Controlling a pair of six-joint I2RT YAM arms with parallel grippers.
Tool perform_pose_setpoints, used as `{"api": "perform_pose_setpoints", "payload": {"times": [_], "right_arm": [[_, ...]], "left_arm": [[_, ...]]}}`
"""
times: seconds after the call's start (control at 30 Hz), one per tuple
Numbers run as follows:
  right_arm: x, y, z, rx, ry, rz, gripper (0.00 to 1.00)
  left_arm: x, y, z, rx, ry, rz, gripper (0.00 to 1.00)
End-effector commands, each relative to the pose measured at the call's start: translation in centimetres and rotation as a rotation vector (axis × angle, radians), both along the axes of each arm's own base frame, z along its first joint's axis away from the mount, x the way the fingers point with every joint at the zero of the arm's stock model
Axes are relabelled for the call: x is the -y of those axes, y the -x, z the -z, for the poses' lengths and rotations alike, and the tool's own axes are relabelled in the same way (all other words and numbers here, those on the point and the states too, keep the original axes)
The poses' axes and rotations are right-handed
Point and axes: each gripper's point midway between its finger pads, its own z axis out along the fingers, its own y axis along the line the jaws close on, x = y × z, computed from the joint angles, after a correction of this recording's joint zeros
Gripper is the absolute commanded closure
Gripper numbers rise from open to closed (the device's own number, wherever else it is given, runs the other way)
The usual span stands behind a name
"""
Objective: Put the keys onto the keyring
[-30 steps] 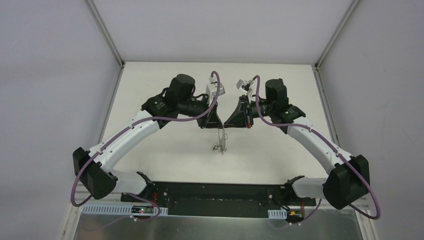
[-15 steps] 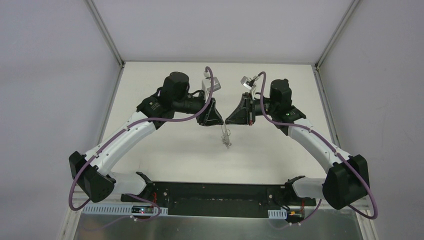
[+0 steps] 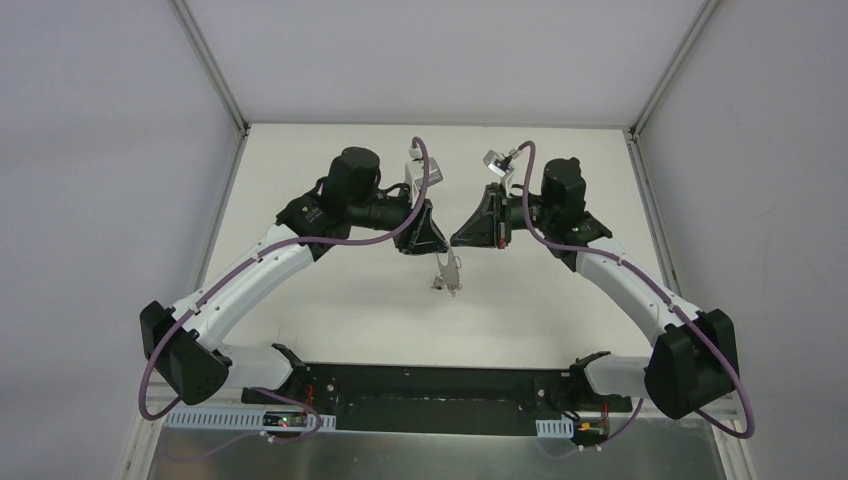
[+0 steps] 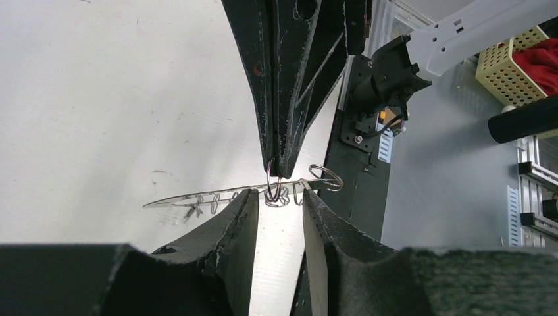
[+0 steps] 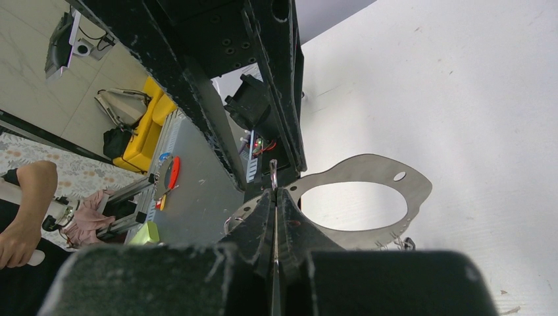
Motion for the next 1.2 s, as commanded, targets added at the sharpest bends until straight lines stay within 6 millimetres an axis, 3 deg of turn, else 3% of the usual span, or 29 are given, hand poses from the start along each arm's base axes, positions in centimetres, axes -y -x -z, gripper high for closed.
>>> {"api": "perform_pose_setpoints", "payload": {"times": [0.0, 0.4, 0.7, 0.83, 1.17], "right_arm": [[0.24, 0.26, -1.37, 0.060, -0.042, -0.017, 1.00], [0.42, 0.21, -0.89, 0.055, -0.039, -0.011, 1.00], [0.41, 0.23, -1.11, 0.056, -0.045, -0.010, 1.00], [0.46, 0.15, -1.17, 0.059, -0.046, -0.004, 1.00], [1.13, 0.52, -1.70, 0.095, -0.056, -0.003, 0.71]], "left_arm": [[0.39, 0.16, -1.44, 0.015, 0.059, 0.023, 0.70], [0.95, -0.18, -1.66, -0.010, 0.072, 0.026, 0.83], [1.04, -0.24, -1.54, -0.015, 0.072, 0.026, 1.00], [0.92, -0.25, -1.32, -0.019, 0.060, 0.021, 1.00], [0.17, -0.12, -0.87, 0.030, 0.023, 0.021, 1.00]]}}
